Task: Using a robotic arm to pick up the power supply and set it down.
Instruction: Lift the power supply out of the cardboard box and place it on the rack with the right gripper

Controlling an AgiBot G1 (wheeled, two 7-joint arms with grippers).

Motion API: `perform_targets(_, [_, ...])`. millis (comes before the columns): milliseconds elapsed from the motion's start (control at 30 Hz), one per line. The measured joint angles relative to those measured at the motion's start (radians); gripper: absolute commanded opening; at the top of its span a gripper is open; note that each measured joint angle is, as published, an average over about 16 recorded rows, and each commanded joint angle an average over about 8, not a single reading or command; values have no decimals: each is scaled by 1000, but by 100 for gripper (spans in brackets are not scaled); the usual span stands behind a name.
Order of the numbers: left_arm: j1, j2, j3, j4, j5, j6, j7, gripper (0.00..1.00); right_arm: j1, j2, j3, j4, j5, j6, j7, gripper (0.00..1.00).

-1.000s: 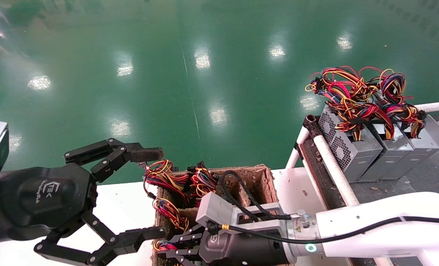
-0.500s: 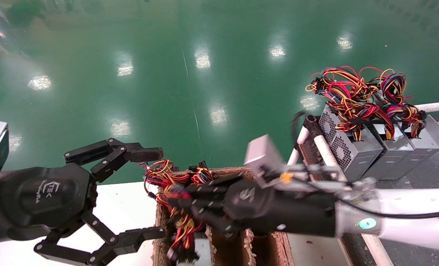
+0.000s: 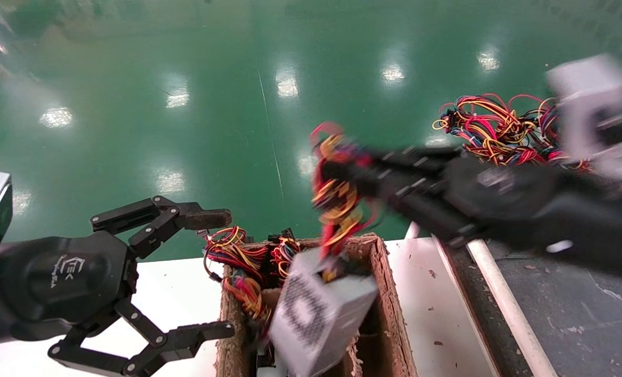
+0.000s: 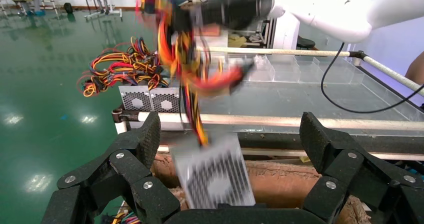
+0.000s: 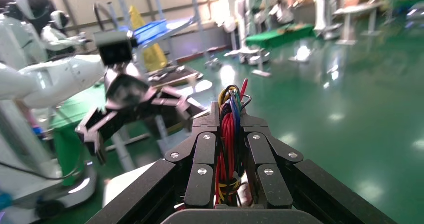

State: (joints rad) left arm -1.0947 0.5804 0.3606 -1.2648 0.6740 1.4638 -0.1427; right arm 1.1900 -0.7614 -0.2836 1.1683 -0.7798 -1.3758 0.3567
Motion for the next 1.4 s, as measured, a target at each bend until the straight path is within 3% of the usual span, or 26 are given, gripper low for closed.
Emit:
perform_targets(267, [0,0,0,0,0,0,0,100,6,149,92,-68,43,-42,-62,0])
perform_targets(700, [0,0,0,0,0,0,0,100,-49,359,182,-216,18,-63,-184,0])
perform_targets(1033, [0,0,0,0,0,0,0,100,-104,433,206,-291,-12,-55,-258,0])
perform_targets(1400, [0,0,0,0,0,0,0,100,-179,464,235,-295,-8,-12,-303,0])
